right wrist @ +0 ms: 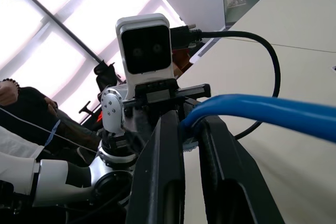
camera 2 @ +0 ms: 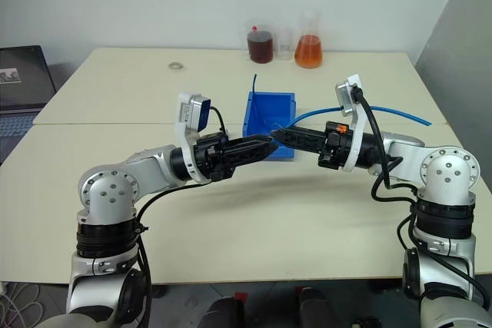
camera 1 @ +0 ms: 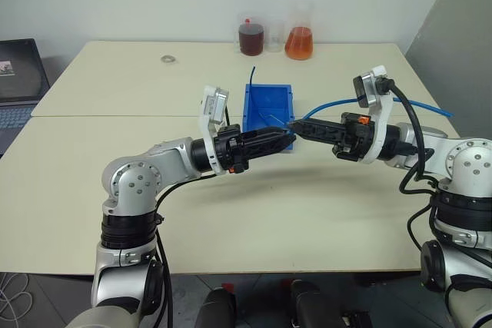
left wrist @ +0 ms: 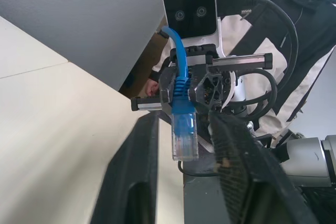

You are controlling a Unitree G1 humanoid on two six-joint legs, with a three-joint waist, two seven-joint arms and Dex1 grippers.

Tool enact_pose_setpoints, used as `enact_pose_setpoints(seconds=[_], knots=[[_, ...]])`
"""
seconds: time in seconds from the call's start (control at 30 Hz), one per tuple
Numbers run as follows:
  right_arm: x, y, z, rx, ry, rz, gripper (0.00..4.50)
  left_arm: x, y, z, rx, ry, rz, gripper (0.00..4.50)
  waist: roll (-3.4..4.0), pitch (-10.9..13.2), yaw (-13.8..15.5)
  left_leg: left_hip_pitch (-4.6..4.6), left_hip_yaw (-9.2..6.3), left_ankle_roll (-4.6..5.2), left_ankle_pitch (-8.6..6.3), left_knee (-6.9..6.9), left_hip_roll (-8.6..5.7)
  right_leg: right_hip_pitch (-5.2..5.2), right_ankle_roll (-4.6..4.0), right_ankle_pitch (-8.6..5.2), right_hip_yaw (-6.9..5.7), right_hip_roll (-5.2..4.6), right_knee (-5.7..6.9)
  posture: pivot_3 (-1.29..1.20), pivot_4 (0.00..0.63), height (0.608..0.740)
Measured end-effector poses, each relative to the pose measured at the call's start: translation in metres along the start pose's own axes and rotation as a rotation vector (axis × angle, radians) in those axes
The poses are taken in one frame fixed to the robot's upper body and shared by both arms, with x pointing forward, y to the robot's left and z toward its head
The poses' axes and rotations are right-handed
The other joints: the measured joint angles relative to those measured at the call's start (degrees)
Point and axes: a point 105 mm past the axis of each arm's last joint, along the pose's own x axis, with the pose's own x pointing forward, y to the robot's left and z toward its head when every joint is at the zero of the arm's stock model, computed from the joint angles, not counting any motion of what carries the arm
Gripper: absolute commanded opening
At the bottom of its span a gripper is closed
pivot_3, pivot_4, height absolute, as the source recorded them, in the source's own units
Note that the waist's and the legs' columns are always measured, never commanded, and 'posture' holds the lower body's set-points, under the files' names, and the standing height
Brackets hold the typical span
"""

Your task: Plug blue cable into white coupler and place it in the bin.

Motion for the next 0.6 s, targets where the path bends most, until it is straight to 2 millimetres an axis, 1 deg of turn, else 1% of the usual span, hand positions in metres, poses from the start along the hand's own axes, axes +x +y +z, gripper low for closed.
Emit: enact_pose_setpoints(seconds=[0.03, 0.07, 0.1, 0.2, 0.23, 0.3, 0.33, 0.37, 0.4, 0.5, 0.53, 0.57, 0.6], knots=[[0.0, 0.0, 0.001, -0.002, -0.002, -0.001, 0.12, -0.001, -0.001, 0.0, -0.001, 0.007, 0.0, 2.68, 0.0, 0.0, 0.0, 0.0, 0.0, 0.0, 0.0, 0.0, 0.01, -0.01, 0.0, 0.0, 0.0, 0.0, 0.0, 0.0, 0.15, 0.74], [0.0, 0.0, 0.002, -0.009, -0.005, -0.004, 0.12, -0.006, -0.002, 0.0, 0.01, 0.016, 0.015, 2.93, 0.01, 0.0, -0.2, 0.01, 0.01, 0.0, 0.0, -0.03, 0.01, -0.01, 0.01, -0.01, 0.01, 0.0, -0.01, 0.0, 0.15, 0.74], [0.0, 0.0, 0.002, -0.01, -0.005, -0.005, 0.12, -0.007, -0.002, 0.0, 0.012, 0.017, 0.019, 3.08, 0.01, 0.0, -0.2, 0.01, 0.01, 0.0, 0.0, -0.03, 0.01, -0.01, 0.01, -0.01, 0.01, 0.0, -0.01, 0.0, 0.15, 0.74], [-0.003, -0.001, 0.005, -0.027, -0.001, -0.024, 0.12, -0.025, -0.003, -0.007, 0.014, 0.038, 0.079, 3.65, 0.01, 0.0, -0.4, 0.01, 0.03, 0.0, 0.0, -0.06, 0.05, -0.03, 0.01, -0.01, 0.03, 0.01, -0.06, 0.0, 0.15, 0.74], [-0.004, -0.001, 0.006, -0.033, 0.0, -0.032, 0.12, -0.033, -0.001, -0.01, 0.008, 0.04, 0.113, 3.95, 0.01, 0.0, -0.3, -0.01, 0.01, 0.0, 0.0, -0.06, 0.05, -0.03, 0.02, -0.01, 0.0, 0.01, -0.07, 0.0, 0.15, 0.74], [-0.005, -0.001, 0.008, -0.042, 0.001, -0.036, 0.12, -0.046, 0.002, -0.014, 0.022, 0.038, 0.189, 4.32, 0.01, 0.0, -0.3, -0.01, 0.03, 0.0, -0.01, -0.05, 0.05, -0.03, 0.03, -0.02, 0.03, 0.0, -0.1, 0.0, 0.15, 0.74], [-0.005, -0.001, 0.008, -0.045, 0.001, -0.04, 0.12, -0.05, 0.004, -0.014, 0.029, 0.031, 0.22, 4.41, 0.01, 0.0, -0.2, -0.01, 0.04, 0.0, -0.01, -0.05, 0.04, -0.02, 0.03, -0.02, 0.03, -0.01, -0.11, 0.0, 0.15, 0.74], [-0.005, -0.002, 0.008, -0.053, 0.001, -0.048, 0.12, -0.06, 0.009, -0.018, 0.076, 0.04, 0.304, 4.41, 0.01, 0.0, -0.3, -0.02, 0.04, 0.0, -0.01, -0.06, 0.06, -0.02, 0.04, -0.02, 0.04, 0.0, -0.17, 0.0, 0.15, 0.74], [-0.005, -0.002, 0.009, -0.057, 0.001, -0.055, 0.12, -0.065, 0.011, -0.022, 0.094, 0.052, 0.349, 4.41, 0.01, 0.0, -0.3, 0.0, 0.05, 0.0, -0.01, -0.09, 0.07, -0.01, 0.01, 0.0, 0.06, 0.0, -0.21, 0.0, 0.15, 0.74], [-0.006, -0.006, 0.01, -0.074, -0.008, -0.083, 0.12, -0.093, 0.031, -0.031, 0.206, 0.073, 0.588, 4.41, 0.03, 0.0, -0.1, -0.02, 0.06, 0.0, -0.01, -0.11, 0.07, -0.01, 0.0, 0.0, 0.05, 0.0, -0.28, 0.0, 0.15, 0.74], [-0.006, -0.006, 0.011, -0.075, -0.01, -0.085, 0.12, -0.1, 0.036, -0.032, 0.237, 0.071, 0.648, 4.41, 0.03, 0.0, 0.0, -0.02, 0.06, 0.0, -0.01, -0.1, 0.06, -0.01, 0.01, 0.01, 0.06, -0.01, -0.3, 0.0, 0.15, 0.74], [-0.006, -0.006, 0.011, -0.077, -0.014, -0.086, 0.12, -0.111, 0.046, -0.031, 0.293, 0.062, 0.759, 4.41, 0.03, 0.0, 0.2, -0.04, 0.06, 0.0, -0.01, -0.1, 0.06, -0.01, 0.02, 0.02, 0.05, -0.01, -0.33, 0.0, 0.15, 0.74], [-0.007, -0.007, 0.01, -0.077, -0.016, -0.087, 0.12, -0.118, 0.052, -0.03, 0.336, 0.057, 0.836, 4.41, 0.03, 0.0, 0.3, -0.03, 0.07, 0.0, -0.01, -0.1, 0.06, 0.0, 0.02, 0.02, 0.07, -0.02, -0.35, 0.0, 0.15, 0.74]])
